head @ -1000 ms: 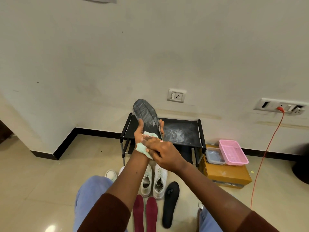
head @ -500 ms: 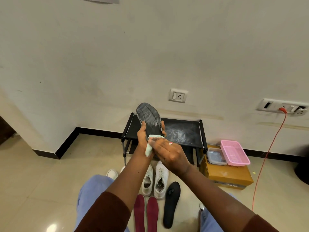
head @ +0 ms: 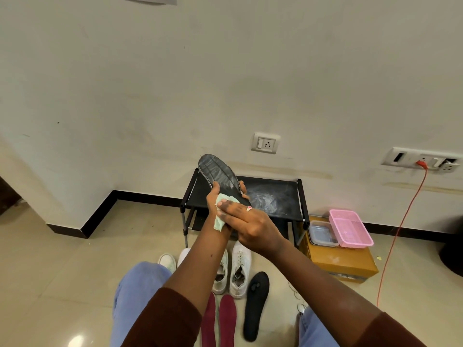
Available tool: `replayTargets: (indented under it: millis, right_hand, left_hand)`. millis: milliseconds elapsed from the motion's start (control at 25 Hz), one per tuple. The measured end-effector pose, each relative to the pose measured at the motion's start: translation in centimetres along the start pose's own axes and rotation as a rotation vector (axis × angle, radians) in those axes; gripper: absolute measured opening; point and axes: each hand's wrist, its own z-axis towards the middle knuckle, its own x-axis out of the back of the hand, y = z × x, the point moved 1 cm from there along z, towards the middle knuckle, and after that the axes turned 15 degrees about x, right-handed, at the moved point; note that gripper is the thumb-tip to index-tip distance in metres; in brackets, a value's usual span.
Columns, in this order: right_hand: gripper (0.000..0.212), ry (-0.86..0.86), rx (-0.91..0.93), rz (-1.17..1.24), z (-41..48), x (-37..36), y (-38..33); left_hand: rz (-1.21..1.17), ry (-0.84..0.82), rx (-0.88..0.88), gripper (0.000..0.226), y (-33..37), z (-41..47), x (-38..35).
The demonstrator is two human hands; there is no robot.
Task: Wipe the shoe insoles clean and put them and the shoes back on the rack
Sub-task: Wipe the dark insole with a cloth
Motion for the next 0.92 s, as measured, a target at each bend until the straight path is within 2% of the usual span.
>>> replayTargets:
  millis: [40,120,240,400,520,680,800,840,920]
  right_hand:
    - [0.033,-0.002,0.030,0.012,-0.3,0.1,0.1]
    - [0.025,0.007,0.086,0.019,-0.8,0.5,0.3]
    - [0.023,0.048,0.117,0.022,-1.2,0.9,0.5]
    - [0.030,0.120,0.043,0.060,-1.8,1.4,0.2]
    - [0.028,0.132,0.010,0.051,-2.2,1.4,0.4]
    - [0.022,0.151,-0.006,0.044,-2.3,0.8,0.5]
    - [0.025,0.282,-0.183,0.122,-2.3,0.7,-0.2]
    - [0.027,0.346,-0.309,0.179,-1.9,0.8,-0.5]
    - [0.033,0.500,-0.691,0.332,-0.7,1.1,-0.7]
  left_hand:
    - [0.081,0.138,0.006,0.054,-0.7,0.0,-0.4]
    - [0.118,0.209,0.055,0.060,-1.1,-0.2,-0.5]
    - [0.010,0.146,0.029,0.054,-0.8,0.2,-0.1]
    - [-0.127,0.007,0.066,0.058,-0.9,0.9,0.4]
    - [-0.257,-0.059,0.040,0.055,-0.2,1.7,1.0]
    - [-0.255,-0.114,0.029,0.051,0.3,1.6,1.0]
    - [-0.177,-0.136,-0.023,0.044,0.8,1.1,0.5]
    - [-0.177,-0.145,-0.046,0.045,0.9,1.2,0.6]
    - [-0.164,-0.137,-0.083,0.050,1.1,1.3,0.9]
